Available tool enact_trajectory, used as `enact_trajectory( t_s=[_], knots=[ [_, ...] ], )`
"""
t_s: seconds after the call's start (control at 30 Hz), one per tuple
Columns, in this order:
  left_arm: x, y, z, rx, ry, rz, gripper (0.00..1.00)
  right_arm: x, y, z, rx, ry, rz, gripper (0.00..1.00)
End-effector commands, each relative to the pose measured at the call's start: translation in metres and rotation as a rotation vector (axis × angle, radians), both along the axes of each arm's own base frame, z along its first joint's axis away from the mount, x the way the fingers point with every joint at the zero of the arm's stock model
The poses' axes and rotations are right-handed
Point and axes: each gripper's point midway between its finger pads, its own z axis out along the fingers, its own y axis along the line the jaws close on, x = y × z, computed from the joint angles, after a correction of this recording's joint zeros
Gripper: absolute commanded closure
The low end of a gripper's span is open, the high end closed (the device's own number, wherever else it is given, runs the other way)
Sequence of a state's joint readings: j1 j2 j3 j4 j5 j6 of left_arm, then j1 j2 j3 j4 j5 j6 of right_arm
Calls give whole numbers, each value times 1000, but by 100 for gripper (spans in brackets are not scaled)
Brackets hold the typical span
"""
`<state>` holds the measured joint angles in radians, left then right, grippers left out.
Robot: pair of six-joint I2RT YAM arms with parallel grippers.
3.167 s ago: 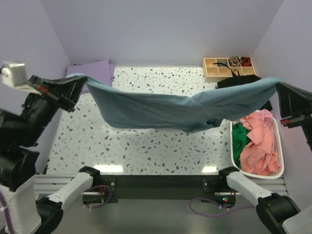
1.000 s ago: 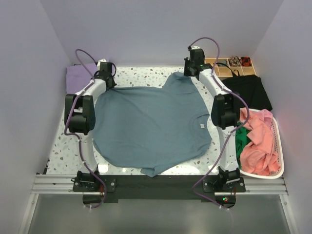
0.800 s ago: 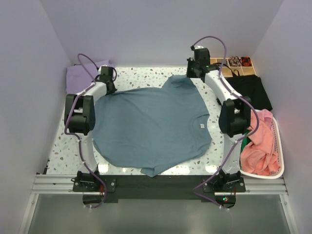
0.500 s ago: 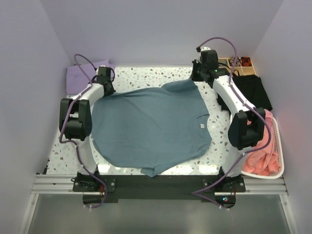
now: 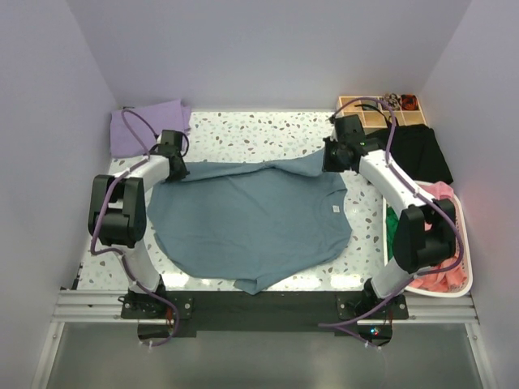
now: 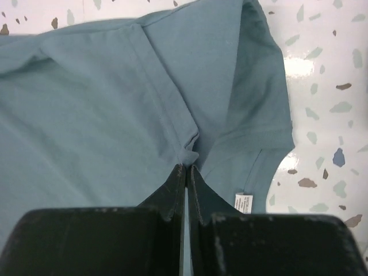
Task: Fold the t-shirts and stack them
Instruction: Fold the flattened tshirt in 1/3 of the way
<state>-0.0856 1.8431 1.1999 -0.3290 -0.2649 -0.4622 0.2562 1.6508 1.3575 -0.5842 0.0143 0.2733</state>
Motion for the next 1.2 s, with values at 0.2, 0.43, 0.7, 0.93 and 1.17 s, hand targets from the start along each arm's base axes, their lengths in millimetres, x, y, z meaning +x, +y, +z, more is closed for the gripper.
enact_trajectory(
  t_s=[0.2,0.43,0.7,0.93,1.17],
  knots=[
    [-24,18,-6,63,25,66,100,-68,-6,-16,-52,81,-81,100],
    [-17,20,17,71,-16,67,100,-85,-37,-5,-175,13,-194,100],
    [-8,17,38,69,-30,44,100,-68,-48,36,-224,-84,-232,100],
    [-21,20,27,79,21,48,100,-93,-37,-9,-199,71,-160,100],
    [-27,27,16,119,64,70,100,-112,-34,-27,-223,142,-140,100]
  ],
)
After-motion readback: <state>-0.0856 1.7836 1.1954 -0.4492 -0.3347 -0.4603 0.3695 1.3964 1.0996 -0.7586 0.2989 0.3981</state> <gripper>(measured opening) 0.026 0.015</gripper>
